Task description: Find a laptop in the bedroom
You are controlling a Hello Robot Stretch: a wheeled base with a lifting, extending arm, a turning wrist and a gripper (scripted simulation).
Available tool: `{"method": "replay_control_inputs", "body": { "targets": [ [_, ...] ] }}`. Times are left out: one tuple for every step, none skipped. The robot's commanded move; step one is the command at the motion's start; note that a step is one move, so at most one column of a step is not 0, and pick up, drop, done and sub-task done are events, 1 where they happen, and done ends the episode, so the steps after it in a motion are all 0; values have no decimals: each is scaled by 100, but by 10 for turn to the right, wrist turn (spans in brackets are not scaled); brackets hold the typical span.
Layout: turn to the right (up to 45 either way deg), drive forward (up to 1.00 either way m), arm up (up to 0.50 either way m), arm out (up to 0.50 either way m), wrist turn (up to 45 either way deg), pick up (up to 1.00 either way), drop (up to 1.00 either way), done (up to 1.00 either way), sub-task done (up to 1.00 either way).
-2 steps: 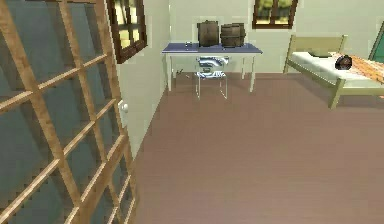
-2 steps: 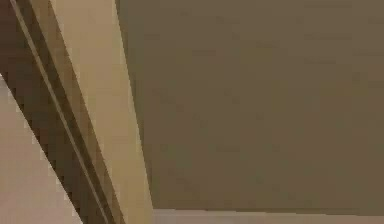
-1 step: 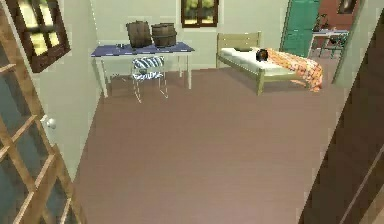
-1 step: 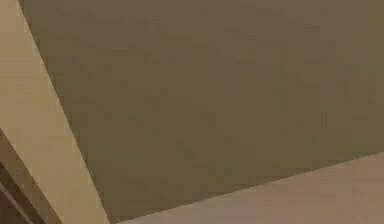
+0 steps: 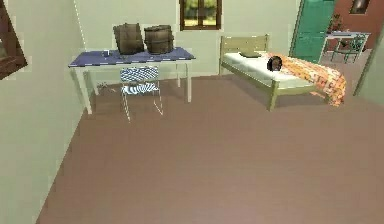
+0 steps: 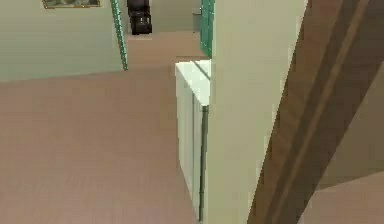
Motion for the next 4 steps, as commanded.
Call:
{"method": "replay_control_inputs", "body": {
  "targets": [
    [450, 0, 0, 0, 0, 0, 0, 0, 0],
    [0, 100, 0, 0, 0, 0, 0, 0, 0],
    [0, 100, 0, 0, 0, 0, 0, 0, 0],
    [0, 100, 0, 0, 0, 0, 0, 0, 0]
  ]
}}
